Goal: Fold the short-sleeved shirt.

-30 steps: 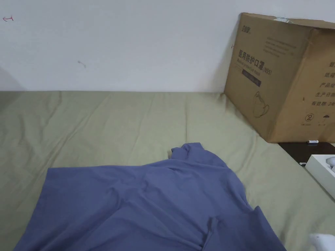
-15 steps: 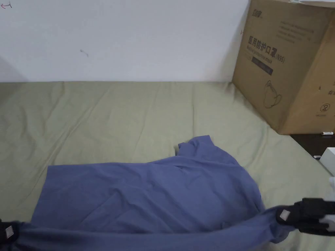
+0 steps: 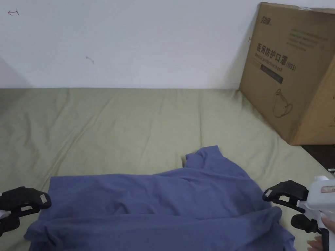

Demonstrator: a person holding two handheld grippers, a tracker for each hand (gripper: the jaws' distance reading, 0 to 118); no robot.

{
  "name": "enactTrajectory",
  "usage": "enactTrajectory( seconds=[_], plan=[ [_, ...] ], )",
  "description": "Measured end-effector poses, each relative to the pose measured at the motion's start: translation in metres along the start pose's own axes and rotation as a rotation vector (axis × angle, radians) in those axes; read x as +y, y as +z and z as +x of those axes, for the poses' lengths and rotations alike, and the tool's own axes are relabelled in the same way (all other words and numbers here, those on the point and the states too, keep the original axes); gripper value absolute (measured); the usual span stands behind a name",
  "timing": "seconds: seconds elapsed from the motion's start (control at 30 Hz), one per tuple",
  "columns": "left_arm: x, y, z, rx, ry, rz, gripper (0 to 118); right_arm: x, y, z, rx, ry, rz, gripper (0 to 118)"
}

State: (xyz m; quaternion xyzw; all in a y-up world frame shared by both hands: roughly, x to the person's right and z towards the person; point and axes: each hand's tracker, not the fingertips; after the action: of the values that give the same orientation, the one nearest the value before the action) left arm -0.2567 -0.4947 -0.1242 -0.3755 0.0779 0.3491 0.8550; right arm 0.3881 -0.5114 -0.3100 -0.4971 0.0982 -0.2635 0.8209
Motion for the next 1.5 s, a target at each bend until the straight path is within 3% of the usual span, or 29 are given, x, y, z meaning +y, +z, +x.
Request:
enactTrajectory(
  seconds=[0.1,0.13,0.17,0.2,0.23,0.27,0.33,0.4,0.47,0.53,0.63,0.67,0.7,0.73,0.77,0.97,1.0,1.07,1.13,1.27,1.3,1.33,1.37,1.4,1.43,1.47,1.5],
  plan=[
    [-0.024,0.046,0.018,-0.019,-0.117,0.18,86,-0.027,0.037,-0.021,0.006,0.159,0.079,96],
    [-0.038,0.065,0.026,-0.019,-0.167,0.251,82,-0.044,0.054,-0.03,0.021,0.208,0.151,95],
    [-0.051,0.081,0.033,-0.02,-0.204,0.313,68,-0.058,0.069,-0.037,0.063,0.251,0.21,89],
    [-0.069,0.101,0.04,-0.015,-0.245,0.391,44,-0.073,0.087,-0.042,0.142,0.301,0.294,72],
    [-0.087,0.116,0.046,-0.012,-0.273,0.459,16,-0.092,0.105,-0.047,0.221,0.342,0.385,41],
    [-0.102,0.128,0.051,0.008,-0.291,0.505,0,-0.108,0.117,-0.052,0.264,0.378,0.457,0],
    [-0.133,0.148,0.057,0.065,-0.332,0.604,0,-0.133,0.136,-0.064,0.249,0.437,0.534,0],
    [-0.147,0.158,0.063,0.043,-0.38,0.576,0,-0.147,0.148,-0.073,0.343,0.455,0.521,0],
    [-0.144,0.155,0.067,0.085,-0.404,0.473,0,-0.152,0.151,-0.083,0.318,0.466,0.518,0],
    [-0.128,0.144,0.062,0.055,-0.366,0.333,0,-0.149,0.152,-0.093,0.307,0.533,0.467,0],
    [-0.094,0.091,0.035,0.107,-0.291,0.055,0,-0.15,0.152,-0.097,0.32,0.566,0.453,0],
    [-0.086,0.072,0.025,0.129,-0.272,-0.024,6,-0.151,0.151,-0.097,0.329,0.565,0.443,0],
    [-0.078,0.051,0.01,0.169,-0.245,-0.053,34,-0.152,0.151,-0.096,0.338,0.559,0.429,0],
    [-0.076,0.034,0.0,0.193,-0.248,-0.057,77,-0.154,0.149,-0.097,0.346,0.551,0.41,0],
    [-0.075,0.022,-0.006,0.215,-0.259,-0.046,101,-0.157,0.148,-0.095,0.347,0.539,0.397,0],
    [-0.072,-0.056,-0.019,0.382,-0.364,-0.154,98,-0.157,0.129,-0.074,0.313,0.515,0.299,0],
    [-0.073,-0.07,-0.023,0.394,-0.357,-0.19,101,-0.16,0.126,-0.077,0.307,0.514,0.277,0],
    [-0.073,-0.081,-0.026,0.34,-0.318,-0.186,118,-0.16,0.12,-0.075,0.301,0.508,0.252,0],
    [-0.075,-0.086,-0.023,0.4,-0.322,-0.2,118,-0.16,0.112,-0.071,0.292,0.506,0.232,0],
    [-0.086,-0.079,-0.021,0.381,-0.33,-0.155,117,-0.16,0.1,-0.066,0.267,0.495,0.2,0],
    [-0.083,-0.075,-0.016,0.386,-0.329,-0.162,108,-0.159,0.098,-0.064,0.26,0.494,0.198,0],
    [-0.084,-0.066,-0.01,0.393,-0.331,-0.144,89,-0.157,0.097,-0.061,0.243,0.493,0.202,0],
    [-0.082,-0.056,-0.007,0.405,-0.374,-0.079,39,-0.153,0.097,-0.056,0.21,0.488,0.219,0],
    [-0.084,-0.044,-0.003,0.387,-0.403,-0.028,39,-0.146,0.095,-0.046,0.183,0.479,0.236,0],
    [-0.084,-0.036,-0.001,0.327,-0.409,-0.016,22,-0.138,0.096,-0.038,0.16,0.463,0.253,0],
    [-0.087,-0.029,0.001,0.367,-0.415,-0.022,2,-0.129,0.096,-0.031,0.149,0.446,0.26,0],
    [-0.086,-0.023,-0.001,0.354,-0.406,-0.033,2,-0.117,0.095,-0.023,0.14,0.419,0.261,0]
  ],
)
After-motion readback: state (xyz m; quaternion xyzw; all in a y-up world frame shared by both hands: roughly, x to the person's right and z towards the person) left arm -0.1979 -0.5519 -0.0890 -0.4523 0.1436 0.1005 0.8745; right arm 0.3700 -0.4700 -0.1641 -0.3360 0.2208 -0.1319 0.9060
